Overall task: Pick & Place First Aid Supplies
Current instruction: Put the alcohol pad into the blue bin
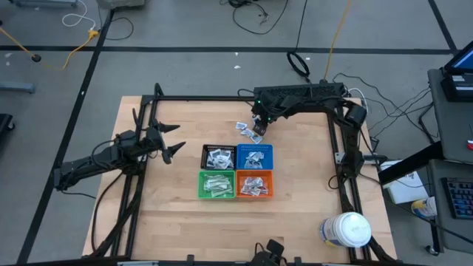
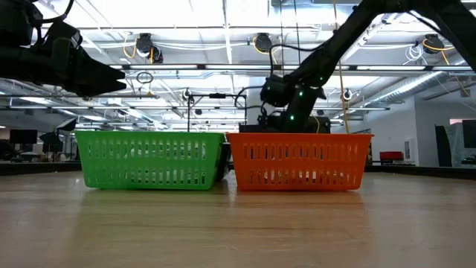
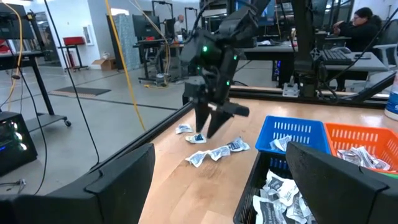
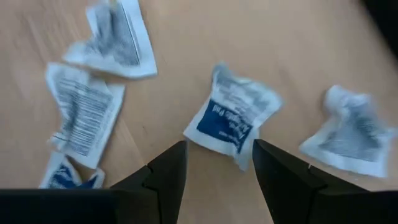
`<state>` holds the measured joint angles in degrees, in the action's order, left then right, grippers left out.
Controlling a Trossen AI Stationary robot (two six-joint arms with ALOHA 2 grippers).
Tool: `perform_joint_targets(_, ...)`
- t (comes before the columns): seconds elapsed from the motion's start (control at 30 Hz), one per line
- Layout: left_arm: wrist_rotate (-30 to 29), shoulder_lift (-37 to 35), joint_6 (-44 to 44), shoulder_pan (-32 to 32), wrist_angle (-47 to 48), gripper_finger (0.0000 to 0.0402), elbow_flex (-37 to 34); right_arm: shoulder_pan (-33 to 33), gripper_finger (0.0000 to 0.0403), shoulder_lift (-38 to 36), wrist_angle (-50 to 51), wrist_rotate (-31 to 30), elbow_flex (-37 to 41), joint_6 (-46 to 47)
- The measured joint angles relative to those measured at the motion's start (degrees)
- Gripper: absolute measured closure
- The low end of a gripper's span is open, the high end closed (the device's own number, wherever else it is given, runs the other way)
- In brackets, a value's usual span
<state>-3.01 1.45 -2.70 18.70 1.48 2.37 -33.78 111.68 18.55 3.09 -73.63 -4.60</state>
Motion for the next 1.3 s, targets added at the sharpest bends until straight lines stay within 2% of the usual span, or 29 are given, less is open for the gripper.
perform_joint_targets(0.2,0.0,0.0,0.0,0.0,0.0,0.0036,0.0,-0.7,0.0225,2.6,0.6,0.4,-1.8,-1.1)
perform_joint_targets(0.3,0.0,0.0,0.0,0.0,0.0,0.0036,0.0,-1.1,0.0237,2.6,0.8,1.7,-1.9,-1.5)
perform_joint_targets(0.4,0.0,0.0,0.0,0.0,0.0,0.0037,0.0,-1.1,0.0273,2.6,1.0,1.9,-1.9,-2.0)
perform_joint_targets(0.57,0.0,0.0,0.0,0.0,0.0,0.0036,0.0,-1.1,0.037,2.6,1.0,2.5,-1.9,-4.9)
perform_joint_targets(0.63,0.0,0.0,0.0,0.0,0.0,0.0036,0.0,-1.1,0.0394,2.6,0.9,3.5,-1.9,-6.4)
perform_joint_targets(0.9,0.0,0.0,0.0,0.0,0.0,0.0036,0.0,0.4,0.0401,1.6,1.7,4.6,-1.7,-6.8)
perform_joint_targets(1.3,0.0,0.0,0.0,0.0,0.0,0.0037,0.0,1.5,0.0402,-8.5,1.8,4.7,-1.8,-8.2)
